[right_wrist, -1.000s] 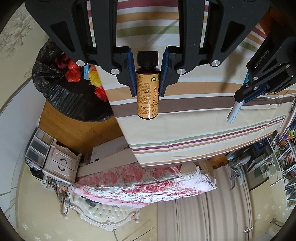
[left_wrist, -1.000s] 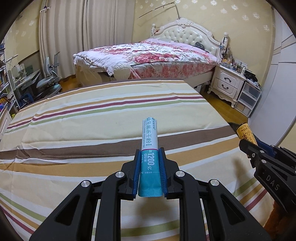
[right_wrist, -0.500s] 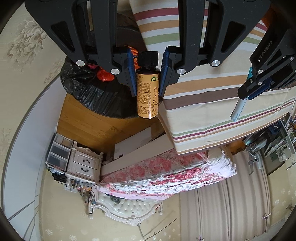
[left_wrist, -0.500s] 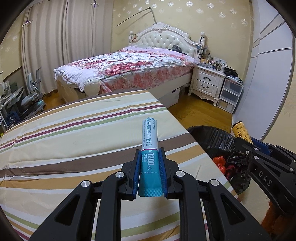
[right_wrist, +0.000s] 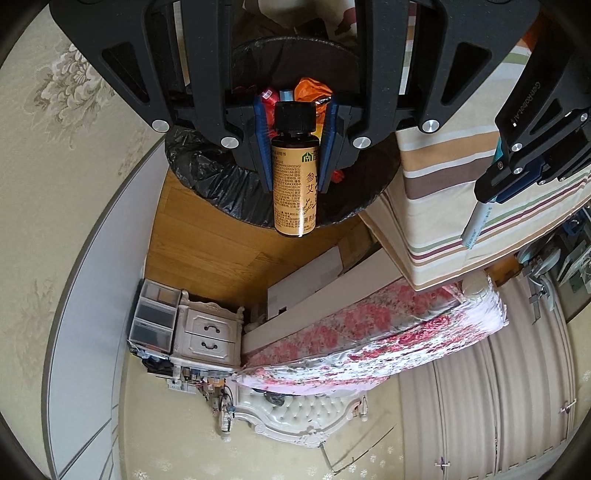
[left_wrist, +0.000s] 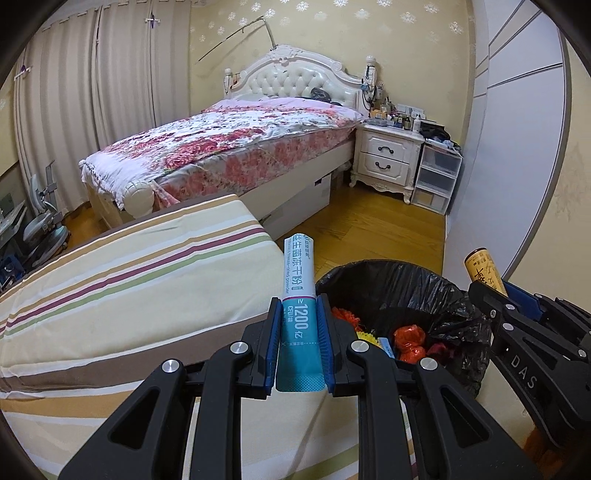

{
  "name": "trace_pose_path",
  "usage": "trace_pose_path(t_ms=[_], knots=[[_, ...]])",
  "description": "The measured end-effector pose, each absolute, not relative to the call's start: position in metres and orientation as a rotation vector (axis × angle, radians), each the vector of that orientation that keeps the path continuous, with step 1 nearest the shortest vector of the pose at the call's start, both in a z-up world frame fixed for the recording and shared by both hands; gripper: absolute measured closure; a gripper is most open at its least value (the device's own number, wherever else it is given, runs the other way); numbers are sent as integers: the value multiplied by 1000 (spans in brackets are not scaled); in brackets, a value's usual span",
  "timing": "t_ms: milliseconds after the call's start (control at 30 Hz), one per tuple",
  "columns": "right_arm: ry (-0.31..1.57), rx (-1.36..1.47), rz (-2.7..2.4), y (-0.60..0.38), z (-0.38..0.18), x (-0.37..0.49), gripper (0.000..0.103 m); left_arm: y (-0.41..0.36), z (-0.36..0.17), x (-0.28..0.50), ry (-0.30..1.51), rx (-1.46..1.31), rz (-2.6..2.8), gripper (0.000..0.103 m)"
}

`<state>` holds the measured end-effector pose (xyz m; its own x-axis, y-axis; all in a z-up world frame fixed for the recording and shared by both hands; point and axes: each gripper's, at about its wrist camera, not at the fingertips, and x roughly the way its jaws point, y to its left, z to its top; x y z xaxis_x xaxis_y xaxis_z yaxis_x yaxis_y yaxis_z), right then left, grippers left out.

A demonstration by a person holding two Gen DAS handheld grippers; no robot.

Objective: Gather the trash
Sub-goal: 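Lift and carry the blue tube and gold bottle over the trash bin, then open the left gripper dropping the blue tube while the right drops the gold bottle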

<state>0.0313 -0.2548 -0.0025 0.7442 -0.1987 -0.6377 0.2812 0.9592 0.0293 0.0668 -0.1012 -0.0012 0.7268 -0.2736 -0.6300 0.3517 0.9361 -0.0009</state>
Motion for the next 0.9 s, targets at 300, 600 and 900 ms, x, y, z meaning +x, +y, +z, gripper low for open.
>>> trace_pose_path(t_ms=[300, 600, 900], knots=[[688, 144, -305, -268, -11, 41, 80, -124, -7, 77, 669, 167, -356, 83], [704, 162, -339, -281, -21, 48, 80, -140, -16, 89, 690, 196, -370, 83], [714, 172, -358, -287, -27, 56, 80, -152, -22, 100, 710, 203, -378, 83]])
